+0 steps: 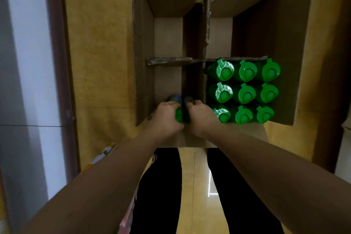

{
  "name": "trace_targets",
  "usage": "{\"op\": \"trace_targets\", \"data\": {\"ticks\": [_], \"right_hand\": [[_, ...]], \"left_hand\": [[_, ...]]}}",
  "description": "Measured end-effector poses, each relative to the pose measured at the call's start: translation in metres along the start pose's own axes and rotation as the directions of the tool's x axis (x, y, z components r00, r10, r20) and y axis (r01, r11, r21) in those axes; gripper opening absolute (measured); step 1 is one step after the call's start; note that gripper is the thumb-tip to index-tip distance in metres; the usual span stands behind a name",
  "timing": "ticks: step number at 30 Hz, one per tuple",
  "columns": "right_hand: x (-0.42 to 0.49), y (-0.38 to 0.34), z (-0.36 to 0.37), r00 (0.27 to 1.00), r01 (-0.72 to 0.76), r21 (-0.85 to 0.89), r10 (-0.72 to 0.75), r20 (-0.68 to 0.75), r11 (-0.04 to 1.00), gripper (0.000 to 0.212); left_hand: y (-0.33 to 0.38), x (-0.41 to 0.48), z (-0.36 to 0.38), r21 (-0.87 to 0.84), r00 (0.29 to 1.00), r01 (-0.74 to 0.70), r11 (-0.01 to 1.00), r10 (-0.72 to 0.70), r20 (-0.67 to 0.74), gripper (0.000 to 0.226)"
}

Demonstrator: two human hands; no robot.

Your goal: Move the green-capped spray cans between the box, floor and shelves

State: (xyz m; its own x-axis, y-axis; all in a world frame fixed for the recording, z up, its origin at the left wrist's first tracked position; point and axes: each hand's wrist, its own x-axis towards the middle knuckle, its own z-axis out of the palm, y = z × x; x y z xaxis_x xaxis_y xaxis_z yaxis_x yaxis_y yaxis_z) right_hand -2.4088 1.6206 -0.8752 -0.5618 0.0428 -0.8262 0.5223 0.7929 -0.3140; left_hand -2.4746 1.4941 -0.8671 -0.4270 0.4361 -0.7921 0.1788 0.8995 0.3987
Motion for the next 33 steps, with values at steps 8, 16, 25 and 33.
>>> {"op": "trace_targets", "data": {"ticks": [8,16,25,33], "right_hand": [[0.001,0.003,-0.001,1.0,-0.004,0.0,0.004,0.005,1.0,0.073],[0.001,0.006,0.0,1.0,0.016,-0.01,-0.017,-0.02,1.0,0.056],[0.0,0.005,0.003,1.0,-0.001,0.033,0.001,-0.001,0.999,0.082],[-0.043,-0.017,-0.069,0.992,0.044,0.01,-0.042,-0.122,0.999,0.076]], "left_hand": [[-0.001,0.005,-0.005,-0.042,0.997,0.007,0.999,-0.004,0.077,0.09],[-0.006,0.008,-0.015,-0.022,0.998,-0.047,0.999,0.048,0.047,0.075],[0.005,0.013,-0.011,0.001,0.991,0.005,1.0,-0.005,0.133,0.107],[0.038,-0.02,-0.076,-0.019,1.0,-0.003,1.0,0.003,-0.007,0.094]]}}
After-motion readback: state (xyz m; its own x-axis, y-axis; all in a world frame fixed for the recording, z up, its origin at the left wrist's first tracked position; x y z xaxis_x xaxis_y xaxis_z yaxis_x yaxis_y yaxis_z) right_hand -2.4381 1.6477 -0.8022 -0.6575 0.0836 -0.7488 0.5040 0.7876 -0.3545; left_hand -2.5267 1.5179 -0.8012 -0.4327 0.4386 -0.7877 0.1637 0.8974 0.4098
